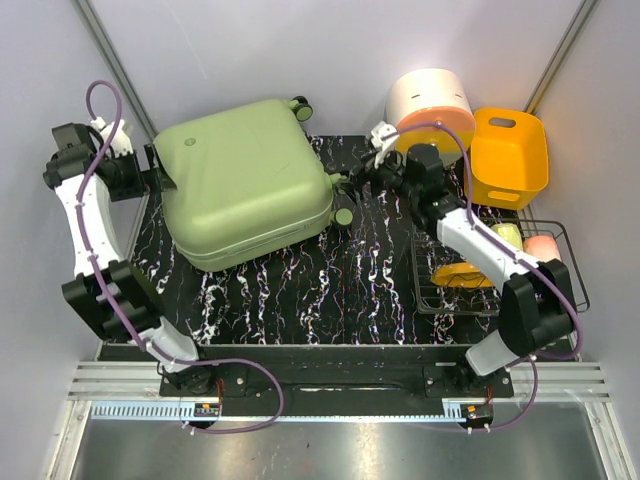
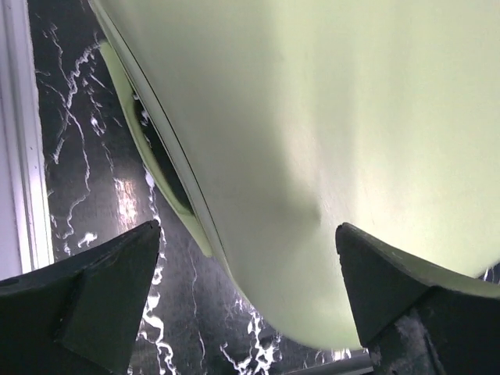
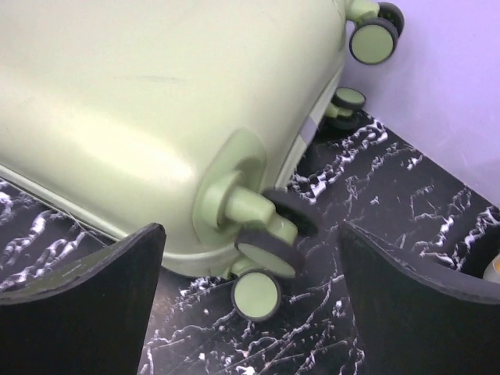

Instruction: Open, take out, and arrange the luggage

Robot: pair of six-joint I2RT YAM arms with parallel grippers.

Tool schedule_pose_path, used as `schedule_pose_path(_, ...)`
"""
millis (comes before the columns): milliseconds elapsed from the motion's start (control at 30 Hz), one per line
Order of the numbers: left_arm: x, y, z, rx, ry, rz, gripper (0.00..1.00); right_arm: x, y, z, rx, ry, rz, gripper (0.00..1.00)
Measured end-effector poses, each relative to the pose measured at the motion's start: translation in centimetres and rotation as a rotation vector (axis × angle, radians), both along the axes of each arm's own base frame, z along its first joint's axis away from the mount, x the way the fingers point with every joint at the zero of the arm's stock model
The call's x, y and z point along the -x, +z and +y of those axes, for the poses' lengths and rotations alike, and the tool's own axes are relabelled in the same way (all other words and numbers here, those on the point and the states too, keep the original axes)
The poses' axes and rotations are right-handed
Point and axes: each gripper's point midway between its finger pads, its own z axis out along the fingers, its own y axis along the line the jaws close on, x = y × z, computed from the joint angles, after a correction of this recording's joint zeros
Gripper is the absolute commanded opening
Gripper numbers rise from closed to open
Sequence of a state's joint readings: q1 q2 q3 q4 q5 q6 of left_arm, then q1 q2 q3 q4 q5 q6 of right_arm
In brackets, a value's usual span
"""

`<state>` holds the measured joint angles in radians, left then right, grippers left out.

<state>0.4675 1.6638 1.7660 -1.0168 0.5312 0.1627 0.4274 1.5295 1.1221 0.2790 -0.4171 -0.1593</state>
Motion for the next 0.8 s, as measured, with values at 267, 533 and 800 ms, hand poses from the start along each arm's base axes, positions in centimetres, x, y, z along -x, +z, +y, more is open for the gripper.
schedule_pose_path(267, 8.3, -2.3, -4.7, 0.009, -0.137, 0.045, 0.96, -4.4, 2.8, 2.9, -0.051, 0.043, 0.142, 0.98)
schedule_pose_path(533, 15.2, -5.3, -7.7, -0.032, -0.300, 0.115, 0.95, -7.1, -3.5, 5.8, -0.129, 0.074, 0.471, 0.83)
schedule_pose_path(800, 18.0, -8.7, -9.7, -0.013, -0.398, 0.191, 0.90, -4.6, -4.3, 6.9, -0.242, 0.208, 0.661, 0.66)
